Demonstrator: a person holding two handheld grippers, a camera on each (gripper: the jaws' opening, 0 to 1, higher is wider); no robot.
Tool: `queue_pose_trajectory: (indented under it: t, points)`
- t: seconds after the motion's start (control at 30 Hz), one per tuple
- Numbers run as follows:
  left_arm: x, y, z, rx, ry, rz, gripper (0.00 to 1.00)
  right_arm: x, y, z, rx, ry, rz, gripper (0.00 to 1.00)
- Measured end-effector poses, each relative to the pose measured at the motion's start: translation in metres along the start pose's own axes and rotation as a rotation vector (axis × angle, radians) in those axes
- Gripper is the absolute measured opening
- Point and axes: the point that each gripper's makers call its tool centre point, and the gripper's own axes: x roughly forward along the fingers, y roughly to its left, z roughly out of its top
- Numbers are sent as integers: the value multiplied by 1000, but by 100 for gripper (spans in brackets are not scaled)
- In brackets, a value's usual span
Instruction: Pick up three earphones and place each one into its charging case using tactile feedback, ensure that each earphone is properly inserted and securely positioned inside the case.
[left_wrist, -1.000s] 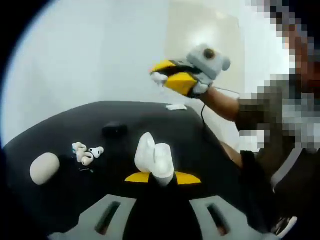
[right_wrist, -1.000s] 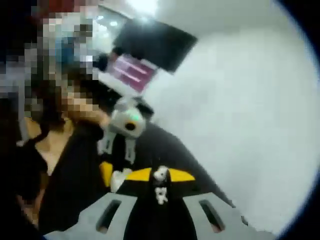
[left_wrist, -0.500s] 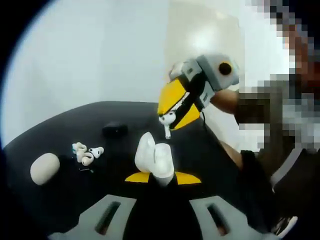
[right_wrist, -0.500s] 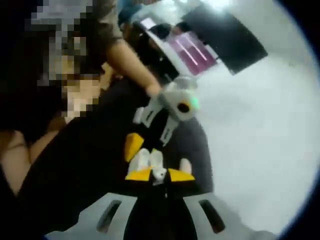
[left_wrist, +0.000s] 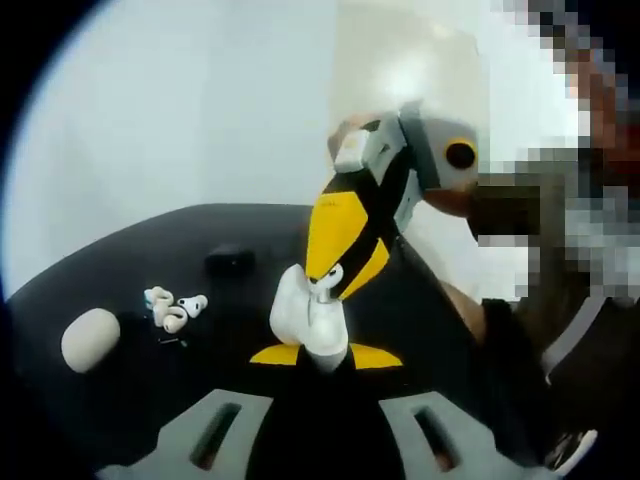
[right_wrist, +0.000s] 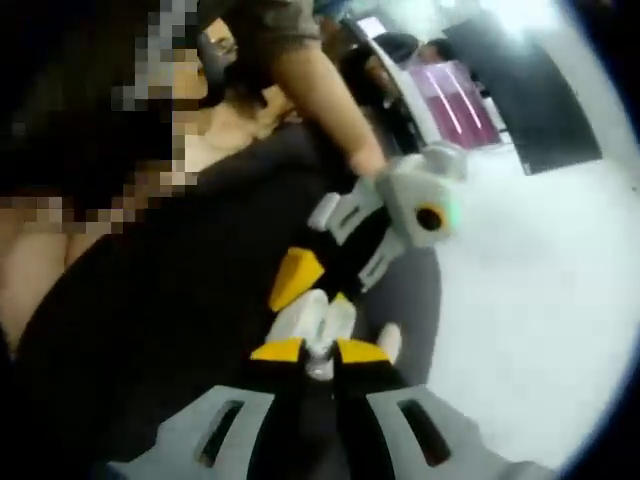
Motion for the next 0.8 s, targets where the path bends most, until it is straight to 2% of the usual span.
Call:
queue_pose_trajectory:
  t: [0.13,0.3,0.4,0.8]
  points:
    - [0,-1,0,0,0,-1,13,1,-1,-1,18,-10,-1,13]
    - [1,-1,1,2,-1,-1,13,-4,1,2,101,-66,-8,13]
    - [1,-1,1,4,-2,0,13,-7,2,1,122,-80,-20,13]
    - [0,-1,0,3,-3,2,13,-12,6,-11,203,-85,-43,10]
